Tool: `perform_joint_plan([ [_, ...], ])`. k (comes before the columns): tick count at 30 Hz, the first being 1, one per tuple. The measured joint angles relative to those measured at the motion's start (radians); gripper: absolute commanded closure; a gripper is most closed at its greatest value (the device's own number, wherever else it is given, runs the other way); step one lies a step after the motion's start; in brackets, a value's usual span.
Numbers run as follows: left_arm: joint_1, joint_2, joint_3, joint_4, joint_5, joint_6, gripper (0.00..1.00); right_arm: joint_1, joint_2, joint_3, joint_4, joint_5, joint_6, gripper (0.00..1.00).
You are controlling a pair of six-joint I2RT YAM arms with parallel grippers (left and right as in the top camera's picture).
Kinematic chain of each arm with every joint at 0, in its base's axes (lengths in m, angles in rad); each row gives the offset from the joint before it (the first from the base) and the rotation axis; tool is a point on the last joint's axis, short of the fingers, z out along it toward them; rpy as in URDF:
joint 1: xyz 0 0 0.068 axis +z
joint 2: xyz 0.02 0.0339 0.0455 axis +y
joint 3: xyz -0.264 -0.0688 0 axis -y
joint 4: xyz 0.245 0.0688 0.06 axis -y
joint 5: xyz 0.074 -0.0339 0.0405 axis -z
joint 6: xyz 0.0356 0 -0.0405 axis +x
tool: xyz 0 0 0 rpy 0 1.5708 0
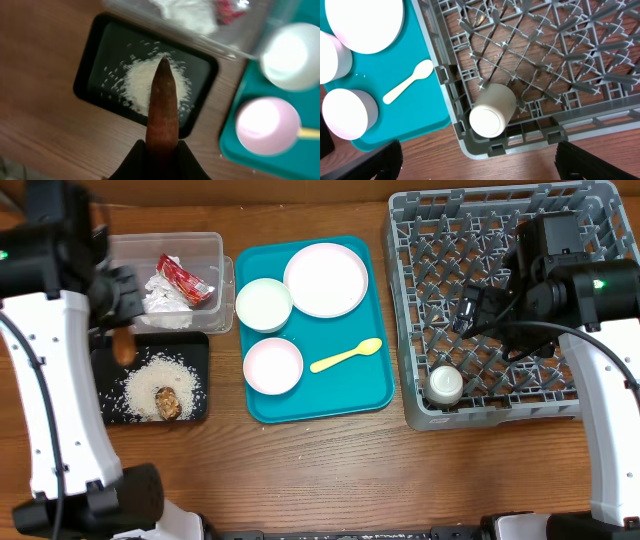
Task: Sort waste into correct bins and load items into the dishwasher
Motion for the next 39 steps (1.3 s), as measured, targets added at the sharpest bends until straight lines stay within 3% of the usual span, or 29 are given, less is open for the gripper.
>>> perform_joint_plan([
  [7, 0.188, 0.015, -0.300, 0.232, -0.018, -0.169, 0.96, 0.000, 0.000, 0.000, -0.001, 0.000, 0.000, 0.00],
  [19, 0.212, 0.016, -0.788, 0.699, -0.040, -0.340, 0.95, 0.000, 0.000, 0.000, -0.010, 0.000, -0.001, 0.00],
  [21, 0.212, 0.016, -0.831, 0.763, -0.050, -0.354, 0.82, 0.000, 0.000, 0.000, -0.015, 0.000, -0.001, 0.00],
  [22, 0.212, 0.016, -0.848, 0.786, -0.058, -0.356, 0.71, 0.000, 0.000, 0.000, -0.018, 0.000, -0.001, 0.00],
  [26, 0.212, 0.016, -0.882, 0.833, -0.089, -0.369, 0.56, 0.000, 0.000, 0.000, -0.026, 0.000, -0.001, 0.00],
  [34, 0.212, 0.016, -0.883, 0.839, -0.113, -0.338, 0.60, 0.000, 0.000, 0.000, -0.027, 0.000, -0.001, 0.00],
  [39, 0.212, 0.016, -0.808, 0.728, -0.013, -0.208, 0.62, 0.000, 0.000, 0.000, -0.027, 0.000, -0.008, 0.00],
])
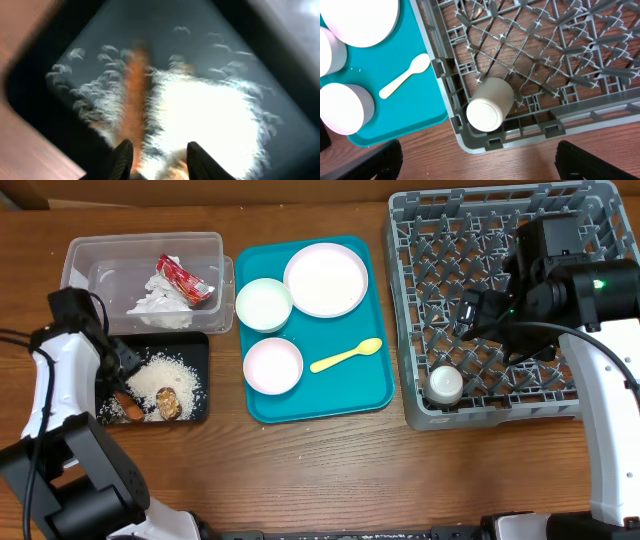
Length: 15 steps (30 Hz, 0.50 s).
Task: Sort waste into correct bins and load items into the dishwasher
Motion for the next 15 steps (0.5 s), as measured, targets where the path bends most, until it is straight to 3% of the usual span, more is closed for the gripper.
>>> perform_joint_plan([
  [6, -0.048, 0.002, 0.209, -0.100, 0.331, 0.223, 0.60, 0.000, 0.000, 0.000, 0.005, -0.002, -0.003, 0.00],
  [15, -0.330, 0.002, 0.295, -0.143, 0.463, 0.373, 0.60, 0.000, 0.000, 0.000, 0.010, -0.013, -0.003, 0.00],
])
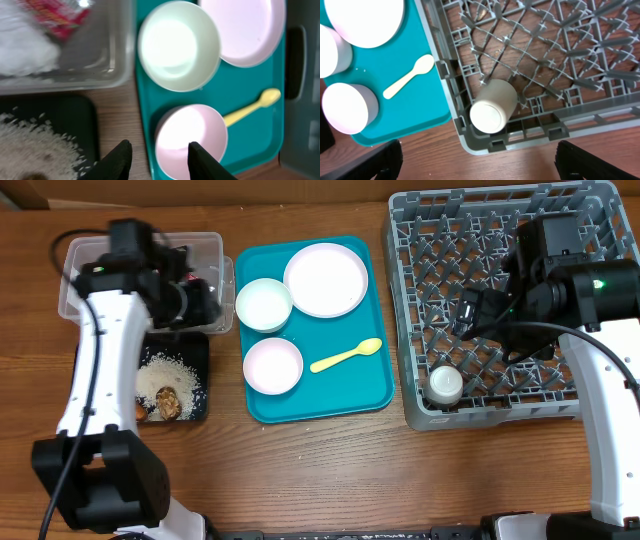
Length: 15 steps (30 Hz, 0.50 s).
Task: Sort waste into correct bins and load items into the dishwasher
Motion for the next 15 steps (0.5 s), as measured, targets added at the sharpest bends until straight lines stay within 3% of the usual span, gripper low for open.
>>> perform_joint_plan([
  [8, -0.197, 0.000, 0.002, -0.034, -0.016, 0.067, 0.61, 0.022, 0.000, 0.000, 0.098, -0.105, 0.000, 0.02],
  [15, -0.206, 0.000, 0.092, -0.093, -0.027, 0.062, 0.54, 0.203, 0.024, -0.014, 0.301, -0.180, 0.060, 0.09],
])
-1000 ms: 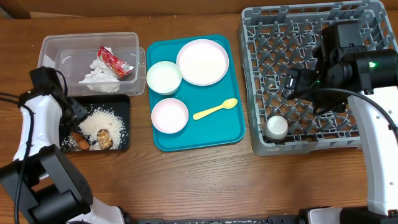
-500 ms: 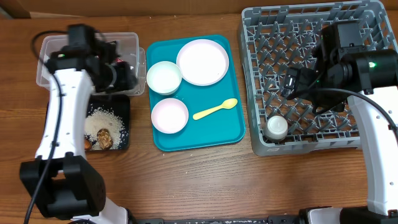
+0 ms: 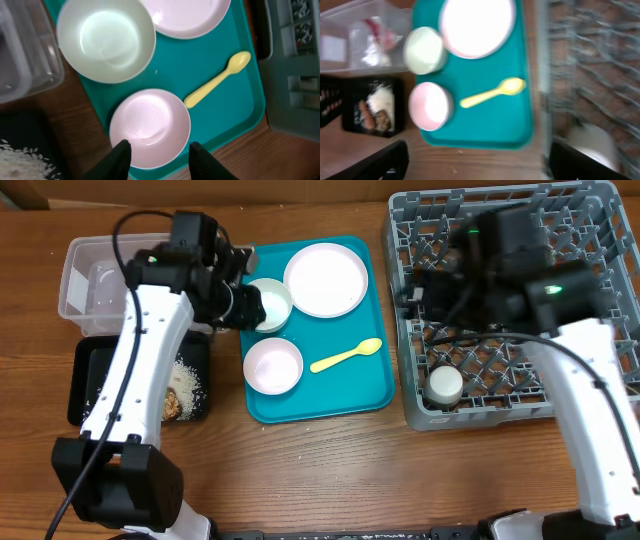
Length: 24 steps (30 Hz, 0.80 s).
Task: Sort waste into correct bins and load items into the dishwasher
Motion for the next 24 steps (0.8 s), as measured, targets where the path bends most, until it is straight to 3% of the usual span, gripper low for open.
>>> perform_joint_plan([
  [8, 0.024, 0.000, 0.055, 0.023, -0.026, -0.003, 0.44, 0.234, 0.184, -0.051, 0.196, 0.000, 0.131, 0.13],
  [11, 0.037, 0.000, 0.055, 0.035, -0.081, -0.021, 0.37, 0.303, 0.290, -0.056, 0.246, 0.000, 0.150, 0.19],
  [18, 0.129, 0.000, 0.057, 0.061, -0.154, -0.063, 0.33, 0.400, 0.475, -0.060, 0.316, 0.007, 0.222, 0.34],
  [19, 0.142, 0.000, 0.057, 0.061, -0.159, -0.067, 0.30, 0.401, 0.491, -0.060, 0.320, 0.010, 0.225, 0.36],
  [20, 0.153, 0.000, 0.057, 0.061, -0.163, -0.073, 0.20, 0.401, 0.508, -0.060, 0.323, 0.011, 0.234, 0.38],
  [21, 0.165, 0.000, 0.057, 0.061, -0.168, -0.078, 0.00, 0.400, 0.522, -0.060, 0.326, 0.016, 0.239, 0.41],
  [24, 0.178, 0.000, 0.057, 0.063, -0.178, -0.085, 0.00, 0.395, 0.556, -0.061, 0.337, 0.024, 0.251, 0.65],
])
